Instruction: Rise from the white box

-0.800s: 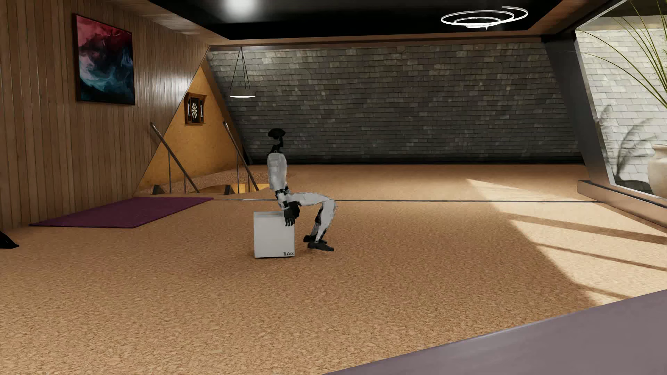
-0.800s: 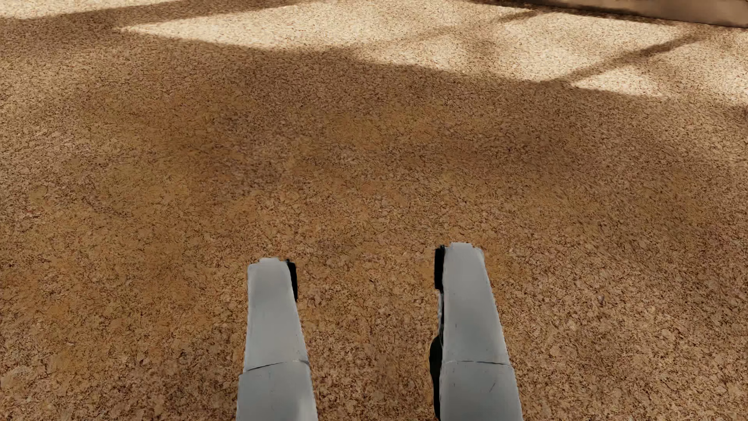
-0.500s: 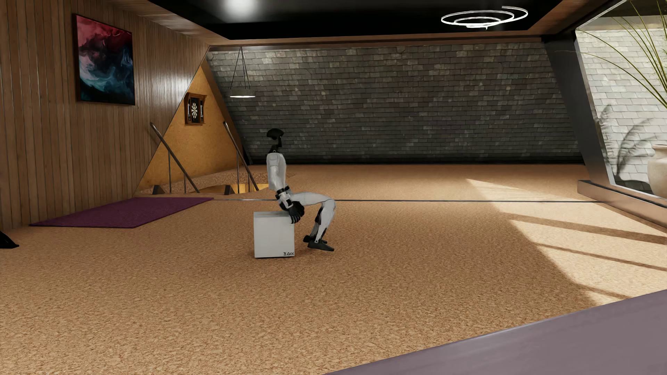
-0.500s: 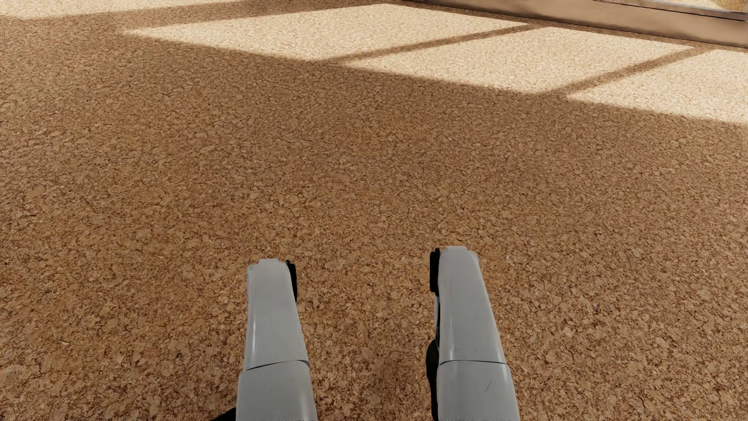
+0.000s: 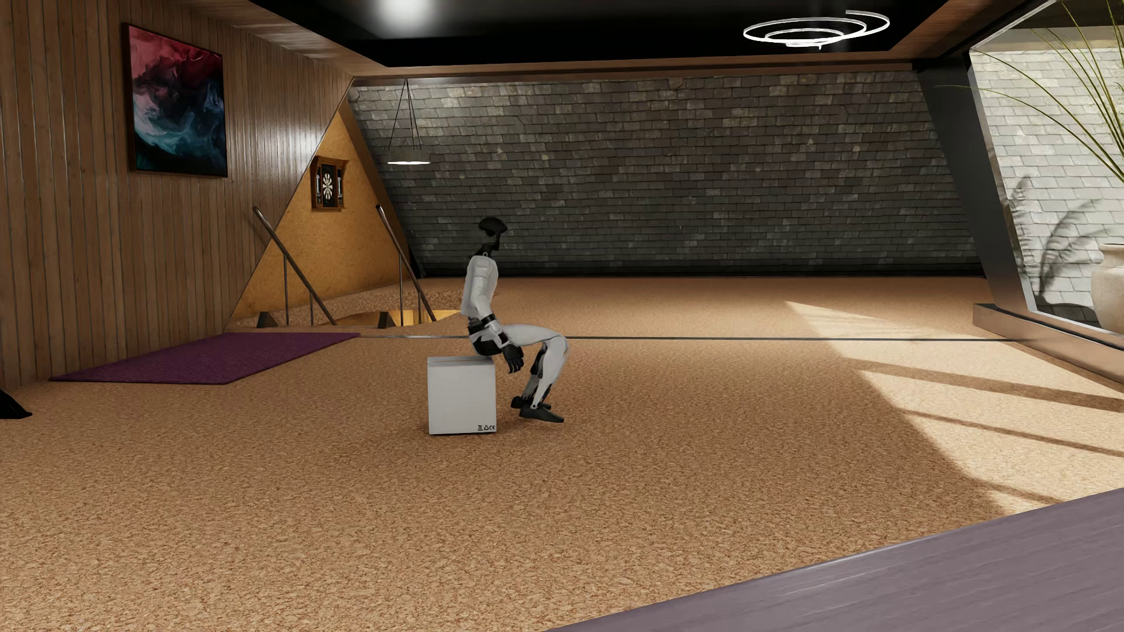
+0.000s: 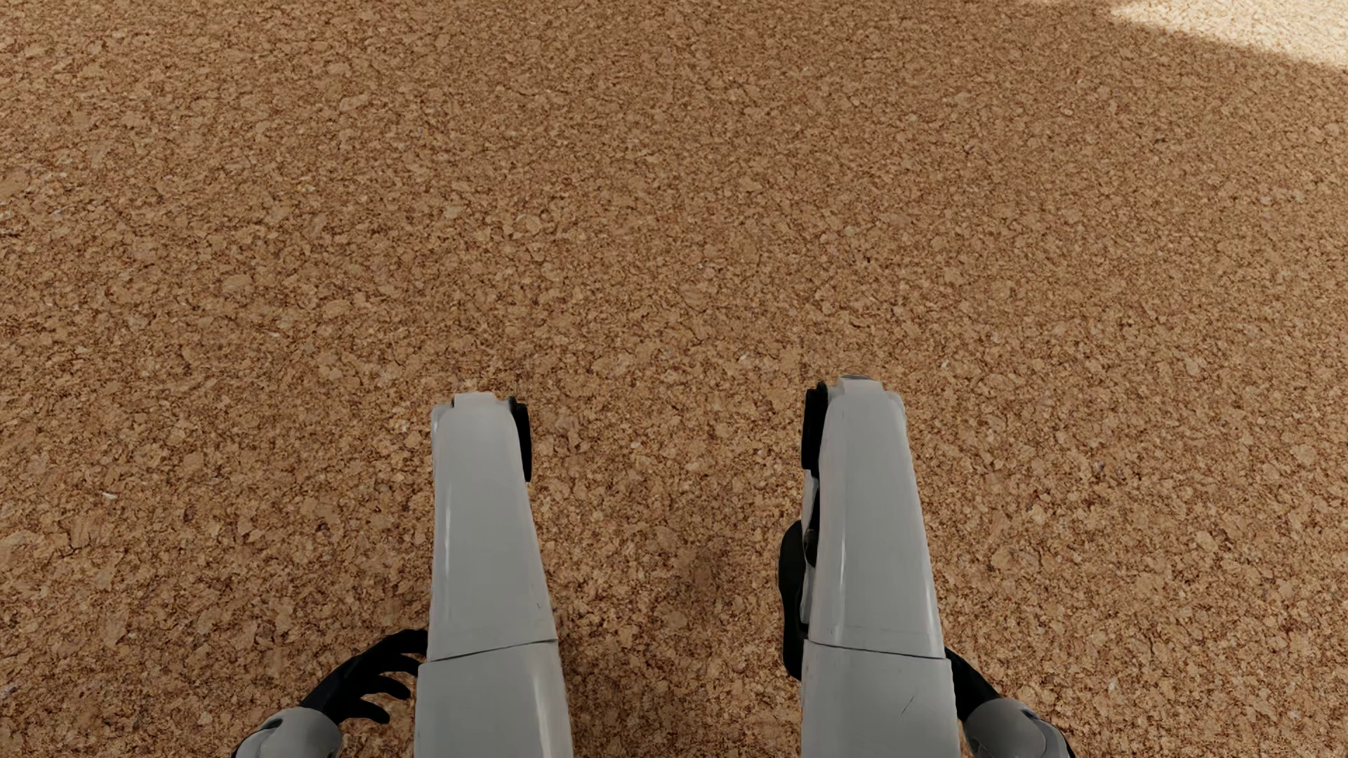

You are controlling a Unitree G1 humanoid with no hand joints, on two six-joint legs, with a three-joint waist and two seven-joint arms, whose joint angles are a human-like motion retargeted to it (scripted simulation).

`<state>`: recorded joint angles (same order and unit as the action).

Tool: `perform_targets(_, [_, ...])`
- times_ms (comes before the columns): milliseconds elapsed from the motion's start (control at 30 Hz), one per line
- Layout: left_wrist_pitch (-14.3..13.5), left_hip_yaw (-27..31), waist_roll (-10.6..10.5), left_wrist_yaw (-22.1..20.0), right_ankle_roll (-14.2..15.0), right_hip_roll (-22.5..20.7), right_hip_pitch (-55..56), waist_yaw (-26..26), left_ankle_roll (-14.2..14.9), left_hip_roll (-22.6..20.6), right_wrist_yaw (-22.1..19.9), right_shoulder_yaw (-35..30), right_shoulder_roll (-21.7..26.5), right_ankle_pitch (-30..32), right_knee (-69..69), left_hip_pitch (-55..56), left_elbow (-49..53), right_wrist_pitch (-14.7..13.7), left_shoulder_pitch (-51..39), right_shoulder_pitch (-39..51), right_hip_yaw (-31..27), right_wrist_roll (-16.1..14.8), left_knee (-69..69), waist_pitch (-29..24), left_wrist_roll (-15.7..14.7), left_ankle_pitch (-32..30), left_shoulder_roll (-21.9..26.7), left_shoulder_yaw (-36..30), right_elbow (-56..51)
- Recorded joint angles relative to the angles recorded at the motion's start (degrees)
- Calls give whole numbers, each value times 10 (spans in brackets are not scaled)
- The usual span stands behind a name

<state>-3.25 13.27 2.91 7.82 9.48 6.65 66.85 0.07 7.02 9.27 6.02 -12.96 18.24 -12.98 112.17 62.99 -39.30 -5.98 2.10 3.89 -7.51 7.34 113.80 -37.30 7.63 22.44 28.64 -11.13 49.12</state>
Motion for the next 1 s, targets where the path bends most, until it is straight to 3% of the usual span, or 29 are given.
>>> perform_targets(67, [-9, 7, -4, -42, 10, 9, 38, 1, 1, -9, -59, 40, 27, -6, 10, 39, 157, -6, 47, -32, -7, -49, 8, -3, -9, 0, 34, 33, -124])
perform_targets(100, [-13, 10, -6, -89, 16, 15, 57, 2, 1, -13, -106, 61, 40, -9, 14, 61, 234, -17, 61, -46, -10, -72, 11, -6, -14, -6, 52, 39, -199])
perform_targets(167, [-28, 17, -13, -217, 30, 25, 95, 3, 6, -17, -213, 90, 73, -15, 23, 101, 367, -53, 68, -57, -18, -92, 18, -15, 13, -12, 93, 41, -362])
perform_targets(233, [-55, 22, -22, -330, 41, 28, 132, 2, 9, -19, -297, 91, 130, -20, 27, 140, 463, -98, 25, -27, -23, -81, 24, -34, 39, -8, 150, 13, -509])
perform_targets(267, [-72, 23, -28, -348, 47, 31, 150, 2, 11, -21, -300, 83, 168, -23, 28, 160, 496, -113, -23, -1, -27, -63, 25, -45, 58, -6, 185, -21, -567])
perform_targets(333, [-96, 24, -36, -313, 55, 33, 185, 5, 18, -22, -219, 44, 265, -28, 27, 194, 536, -123, -179, 75, -32, -43, 24, -72, 80, 0, 255, -140, -650])
perform_targets(367, [-103, 24, -40, -285, 58, 38, 202, 6, 21, -24, -160, 5, 320, -32, 26, 212, 546, -120, -284, 126, -36, -52, 23, -84, 78, 2, 288, -234, -677])
perform_targets(400, [-112, 22, -41, -263, 60, 40, 215, 7, 24, -26, -134, -58, 370, -37, 26, 225, 551, -127, -409, 193, -39, -63, 21, -98, 70, 5, 314, -350, -692])
perform_targets(433, [-126, 22, -41, -240, 59, 38, 229, 7, 28, -24, -148, -133, 409, -42, 24, 238, 553, -142, -538, 268, -39, -80, 20, -107, 64, 10, 330, -473, -695])
perform_targets(500, [-142, 20, -40, -289, 55, 35, 245, 6, 29, -25, -172, -273, 455, -51, 15, 254, 559, -155, -754, 442, -36, -111, 11, -134, 41, 18, 336, -675, -688])
perform_targets(533, [-149, 20, -38, -312, 57, 34, 248, 7, 28, -26, -193, -344, 460, -57, 7, 256, 560, -166, -818, 524, -35, -118, 3, -144, 34, 23, 330, -733, -682])
perform_targets(600, [-150, 15, -38, -342, 50, 24, 246, 7, 21, -33, -213, -440, 456, -61, -21, 252, 554, -173, -861, 622, -29, -122, -24, -156, 34, 24, 312, -773, -679])
perform_targets(667, [-149, 7, -39, -339, 37, 10, 226, 5, 12, -38, -211, -442, 422, -58, -73, 231, 521, -166, -828, 623, -23, -109, -76, -155, 47, 18, 288, -736, -651])
perform_targets(733, [-150, -7, -38, -309, 20, -2, 178, 5, 3, -39, -189, -414, 373, -46, -153, 186, 452, -157, -759, 579, -10, -77, -154, -144, 68, 5, 250, -675, -587])
perform_targets(867, [-163, -41, -37, -204, -9, -22, 17, 2, -18, -35, -83, -358, 215, -1, -370, 37, 209, -138, -613, 500, 22, 23, -360, -98, 145, -42, 101, -542, -354])
perform_targets(933, [-171, -63, -36, -125, -19, -30, -84, 2, -24, -30, -18, -333, 118, 27, -487, -58, 48, -133, -555, 468, 37, 78, -468, -64, 181, -67, 1, -481, -192])
perform_targets(1000, [-173, -92, -36, -59, -23, -33, -190, -1, -25, -24, 16, -320, 24, 59, -602, -156, -78, -123, -503, 438, 57, 137, -572, -25, 218, -94, -77, -447, -31])
